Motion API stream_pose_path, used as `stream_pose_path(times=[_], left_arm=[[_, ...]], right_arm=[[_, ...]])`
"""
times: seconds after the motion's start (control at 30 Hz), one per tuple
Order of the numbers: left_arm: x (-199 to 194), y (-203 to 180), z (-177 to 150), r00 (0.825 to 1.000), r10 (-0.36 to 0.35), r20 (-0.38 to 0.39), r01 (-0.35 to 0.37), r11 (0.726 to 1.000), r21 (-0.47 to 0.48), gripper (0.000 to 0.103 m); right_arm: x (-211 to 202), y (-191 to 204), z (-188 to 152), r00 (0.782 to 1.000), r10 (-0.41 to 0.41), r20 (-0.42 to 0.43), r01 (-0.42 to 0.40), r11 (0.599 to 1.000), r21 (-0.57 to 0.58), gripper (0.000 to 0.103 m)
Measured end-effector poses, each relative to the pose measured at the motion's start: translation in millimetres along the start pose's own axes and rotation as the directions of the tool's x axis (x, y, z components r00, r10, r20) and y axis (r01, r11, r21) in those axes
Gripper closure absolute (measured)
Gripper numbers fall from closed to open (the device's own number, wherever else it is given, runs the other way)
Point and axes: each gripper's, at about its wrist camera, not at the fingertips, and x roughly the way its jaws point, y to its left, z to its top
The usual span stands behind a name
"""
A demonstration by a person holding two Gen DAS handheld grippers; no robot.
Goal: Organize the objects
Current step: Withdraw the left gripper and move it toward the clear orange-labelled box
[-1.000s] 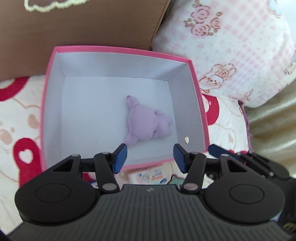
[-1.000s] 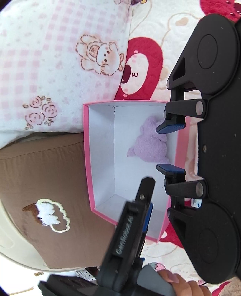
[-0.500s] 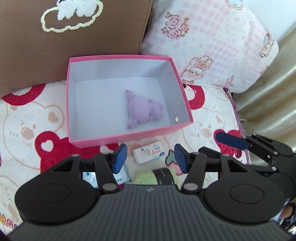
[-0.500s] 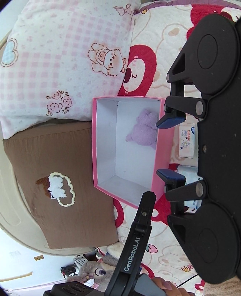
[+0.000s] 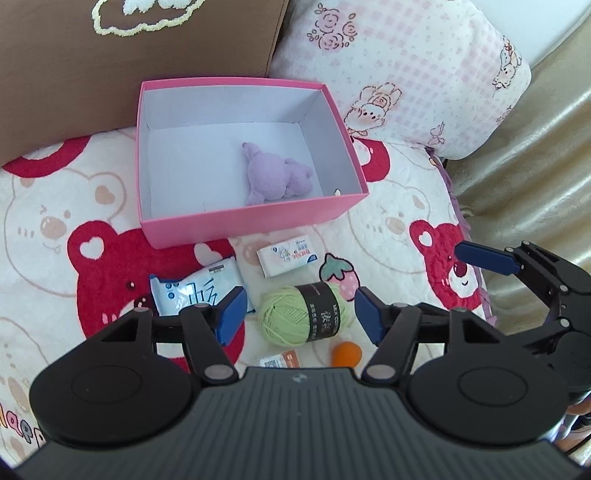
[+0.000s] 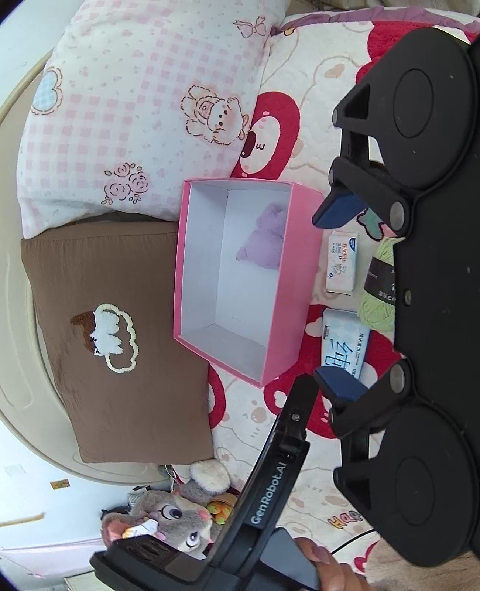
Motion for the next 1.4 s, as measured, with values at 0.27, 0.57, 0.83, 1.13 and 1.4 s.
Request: stream_pose_path(times=[0.27,0.57,0.83,1.13,1.4], left_arm=[[-8,1,-22,0.999,-0.029,-0.026,0.031,0.998,0.052,0.024],[13,16,-47,0.993,-0.053,-0.107,0.058,0.997,0.052,0.022],[48,28,-66,0.979,-0.081,-0.184,0.087,0.996,0.021,0.022],[77,43,-78,0.972,-0.080,-0.220,0.082,0.997,0.001,0.022],[100,49,-86,0.971,-0.079,-0.225,0.084,0.996,0.011,0.022]], right_arm=[[-12,16,-16,1.000,0.014,-0.008,-0.014,0.998,-0.059,0.015],[-10,27,-44,0.997,0.051,-0.060,-0.053,0.998,-0.034,0.015],[25,38,-69,0.982,0.086,-0.167,-0.088,0.996,-0.008,0.015],[71,51,-97,0.958,0.099,-0.271,-0.100,0.995,0.007,0.015],[94,52,-109,0.952,0.135,-0.273,-0.124,0.991,0.057,0.015]])
